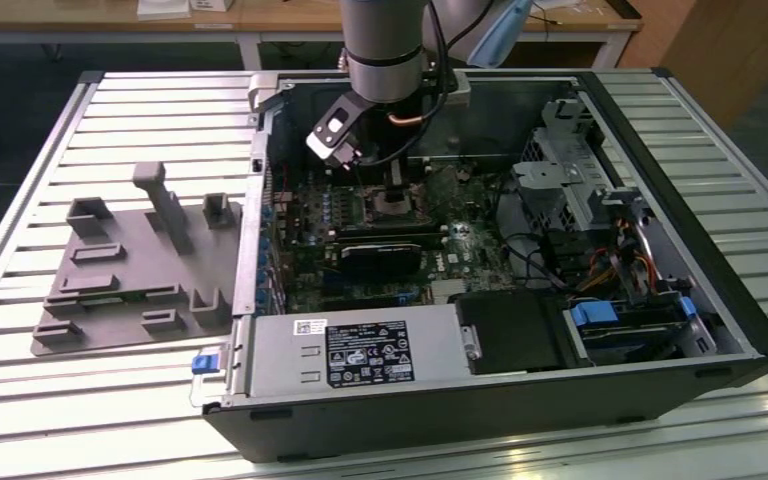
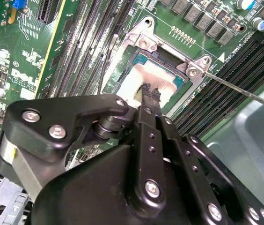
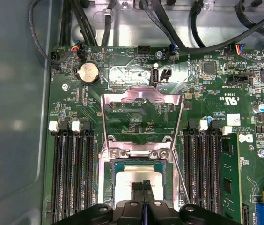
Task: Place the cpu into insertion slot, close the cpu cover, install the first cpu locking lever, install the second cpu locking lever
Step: 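Place the cpu into insertion slot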
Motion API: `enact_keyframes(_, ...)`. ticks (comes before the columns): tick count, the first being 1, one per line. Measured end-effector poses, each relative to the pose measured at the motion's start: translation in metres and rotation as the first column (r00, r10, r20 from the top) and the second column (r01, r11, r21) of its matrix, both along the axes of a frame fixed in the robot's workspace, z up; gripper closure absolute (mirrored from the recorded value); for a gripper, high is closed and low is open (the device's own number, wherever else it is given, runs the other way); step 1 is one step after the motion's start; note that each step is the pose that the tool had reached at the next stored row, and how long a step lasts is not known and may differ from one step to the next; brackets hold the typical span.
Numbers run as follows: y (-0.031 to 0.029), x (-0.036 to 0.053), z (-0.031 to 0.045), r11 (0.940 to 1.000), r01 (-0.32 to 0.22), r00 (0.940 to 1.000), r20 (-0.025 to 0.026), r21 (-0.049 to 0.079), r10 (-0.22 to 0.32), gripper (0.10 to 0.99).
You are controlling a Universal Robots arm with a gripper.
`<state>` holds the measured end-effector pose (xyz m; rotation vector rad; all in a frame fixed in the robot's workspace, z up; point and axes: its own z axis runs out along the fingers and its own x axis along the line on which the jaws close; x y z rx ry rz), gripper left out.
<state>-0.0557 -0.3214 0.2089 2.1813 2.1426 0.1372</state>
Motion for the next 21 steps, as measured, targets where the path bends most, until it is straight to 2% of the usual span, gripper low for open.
enact_keyframes(6,-0.0001,0.0,0.0018,1.0,0.0,1.0,-0.0001,0.0,0.0,0.984)
enact_keyframes(17,0.0,0.0,0.0311,1.0,0.0,1.0,0.0001,0.0,0.0,0.984)
enact_keyframes(21,0.0,0.0,0.0377,1.0,0.0,1.0,0.0002,0.0,0.0,0.984)
